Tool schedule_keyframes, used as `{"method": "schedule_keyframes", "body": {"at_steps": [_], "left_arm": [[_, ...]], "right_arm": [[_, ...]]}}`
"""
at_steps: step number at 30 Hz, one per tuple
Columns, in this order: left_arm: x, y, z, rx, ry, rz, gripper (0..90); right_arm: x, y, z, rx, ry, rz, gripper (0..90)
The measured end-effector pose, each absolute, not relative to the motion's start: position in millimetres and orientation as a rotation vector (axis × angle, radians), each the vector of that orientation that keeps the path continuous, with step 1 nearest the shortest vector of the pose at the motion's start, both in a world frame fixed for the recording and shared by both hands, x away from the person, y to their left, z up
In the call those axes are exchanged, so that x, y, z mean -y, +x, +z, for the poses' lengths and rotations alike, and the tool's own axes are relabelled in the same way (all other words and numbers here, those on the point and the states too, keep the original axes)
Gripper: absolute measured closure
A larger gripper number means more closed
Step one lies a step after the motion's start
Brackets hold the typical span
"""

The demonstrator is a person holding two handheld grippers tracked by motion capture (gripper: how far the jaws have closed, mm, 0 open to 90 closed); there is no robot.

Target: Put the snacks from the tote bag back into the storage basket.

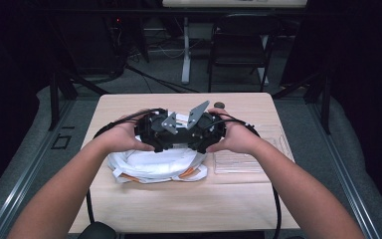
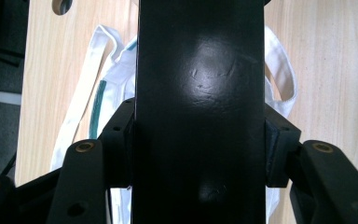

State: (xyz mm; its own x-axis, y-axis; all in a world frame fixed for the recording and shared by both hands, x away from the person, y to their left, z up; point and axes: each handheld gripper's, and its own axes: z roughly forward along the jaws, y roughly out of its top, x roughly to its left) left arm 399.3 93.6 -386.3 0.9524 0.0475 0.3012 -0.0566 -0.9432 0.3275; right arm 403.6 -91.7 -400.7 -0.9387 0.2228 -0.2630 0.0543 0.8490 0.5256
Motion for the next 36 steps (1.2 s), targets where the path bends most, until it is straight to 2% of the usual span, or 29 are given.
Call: {"method": "schedule_keyframes", "body": {"at_steps": [36], "left_arm": [[-88.2, 396.4, -386.1, 0.059, 2.726, 0.473, 40.9]], "right_arm": [[91.3, 403.8, -407.5, -2.758, 0.14, 0.655, 40.0]]}}
